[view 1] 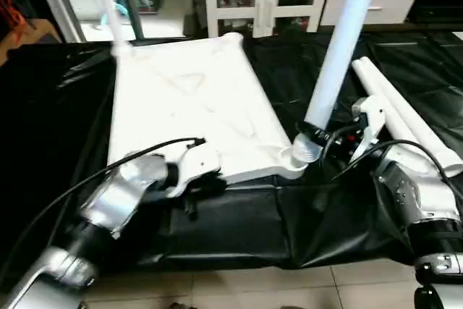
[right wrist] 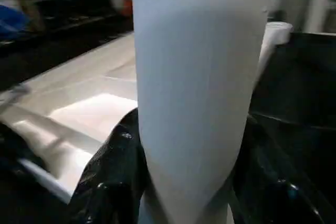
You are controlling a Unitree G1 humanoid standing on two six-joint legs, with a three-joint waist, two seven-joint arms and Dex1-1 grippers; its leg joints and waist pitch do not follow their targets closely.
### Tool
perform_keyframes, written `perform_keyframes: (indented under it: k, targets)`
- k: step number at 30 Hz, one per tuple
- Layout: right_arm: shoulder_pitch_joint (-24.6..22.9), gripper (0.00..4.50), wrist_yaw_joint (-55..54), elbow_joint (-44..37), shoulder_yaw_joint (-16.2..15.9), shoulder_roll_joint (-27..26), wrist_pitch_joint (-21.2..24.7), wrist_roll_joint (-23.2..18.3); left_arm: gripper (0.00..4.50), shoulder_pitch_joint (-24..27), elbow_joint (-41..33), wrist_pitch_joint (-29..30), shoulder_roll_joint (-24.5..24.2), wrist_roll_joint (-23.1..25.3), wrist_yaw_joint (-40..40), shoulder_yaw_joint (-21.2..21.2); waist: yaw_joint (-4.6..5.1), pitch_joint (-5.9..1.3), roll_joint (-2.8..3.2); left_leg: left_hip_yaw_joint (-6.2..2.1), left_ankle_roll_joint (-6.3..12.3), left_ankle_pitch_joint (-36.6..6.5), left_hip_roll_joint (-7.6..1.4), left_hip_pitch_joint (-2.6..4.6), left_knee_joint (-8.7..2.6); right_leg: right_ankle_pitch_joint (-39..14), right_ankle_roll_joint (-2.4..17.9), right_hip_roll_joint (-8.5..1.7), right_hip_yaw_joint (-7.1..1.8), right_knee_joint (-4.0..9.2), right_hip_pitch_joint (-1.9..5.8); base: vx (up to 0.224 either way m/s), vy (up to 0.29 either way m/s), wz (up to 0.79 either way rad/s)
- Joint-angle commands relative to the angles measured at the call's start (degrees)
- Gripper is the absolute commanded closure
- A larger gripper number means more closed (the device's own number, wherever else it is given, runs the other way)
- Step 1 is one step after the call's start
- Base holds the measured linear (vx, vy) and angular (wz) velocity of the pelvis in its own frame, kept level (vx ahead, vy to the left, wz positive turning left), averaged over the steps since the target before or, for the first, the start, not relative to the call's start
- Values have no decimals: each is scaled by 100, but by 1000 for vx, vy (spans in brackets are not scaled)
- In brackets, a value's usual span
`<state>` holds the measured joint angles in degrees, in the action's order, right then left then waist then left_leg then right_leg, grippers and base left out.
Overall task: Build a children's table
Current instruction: Insert table leg to table base
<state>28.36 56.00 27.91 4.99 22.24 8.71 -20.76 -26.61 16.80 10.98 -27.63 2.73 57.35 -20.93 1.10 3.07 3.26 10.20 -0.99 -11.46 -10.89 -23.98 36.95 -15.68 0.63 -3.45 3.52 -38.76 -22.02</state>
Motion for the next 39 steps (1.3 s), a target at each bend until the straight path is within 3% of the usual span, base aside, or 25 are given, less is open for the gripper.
perform_keyframes:
  k: [1,6,11,16,18,22,26,32,34,39]
  targets:
    - [-92,266,434,-273,-123,2,152,-210,450,352,90,447,-188,71,74,-80,-60,-332,-84,-134,1081,76,-280,142,-382,1239,1746,-471,-248,416,274,0,0,0]
    - [-323,266,1129,-501,-341,159,416,-346,450,592,-470,691,-238,-141,253,-50,-40,-308,-87,-140,1132,130,-303,172,-411,1254,1743,-456,-244,432,256,0,0,0]
    - [-287,266,1382,-179,-291,184,151,-345,450,720,-761,694,-308,-208,438,-125,-38,-289,-102,-127,1146,170,-295,181,-424,1260,1721,-465,-253,450,249,0,0,0]
    - [-191,266,1495,106,-301,112,-128,-264,450,759,-841,550,-324,-251,588,-202,-28,-256,-140,-117,1044,-23,-291,184,-453,911,1677,-463,-261,497,243,0,0,0]
    - [-172,266,1550,229,-341,100,-213,-220,450,771,-861,517,-317,-268,618,-202,-25,-259,-126,-121,1043,15,-292,186,-455,925,1677,-462,-259,487,240,0,0,0]
    - [-154,266,1686,489,-453,62,-364,-108,450,792,-879,377,-290,-383,733,-185,-27,-263,-162,-111,1162,205,-285,177,-440,1159,1667,-461,-261,471,242,0,0,0]
    - [-138,266,1895,713,-613,48,-527,-1,450,812,-919,291,-287,-485,858,-152,-38,-256,-160,-107,1216,226,-286,176,-441,1171,1663,-465,-252,468,234,0,0,0]
    - [-74,266,2261,1061,-762,121,-742,147,450,877,-1039,218,-396,-654,1165,-110,-29,-206,-163,-104,1082,-101,-307,191,-492,684,1661,-459,-253,520,212,0,0,0]
    - [-90,266,2399,1120,-776,149,-778,138,450,882,-1047,219,-405,-731,1256,-70,-11,-179,-192,-94,954,-307,-305,192,-517,441,1670,-468,-277,550,221,0,0,0]
    - [-157,266,2663,1375,-839,217,-978,232,450,851,-1001,186,-431,-763,1346,-31,-28,-186,-184,-67,986,-162,-301,234,-532,675,1690,-457,-295,554,237,0,0,0]
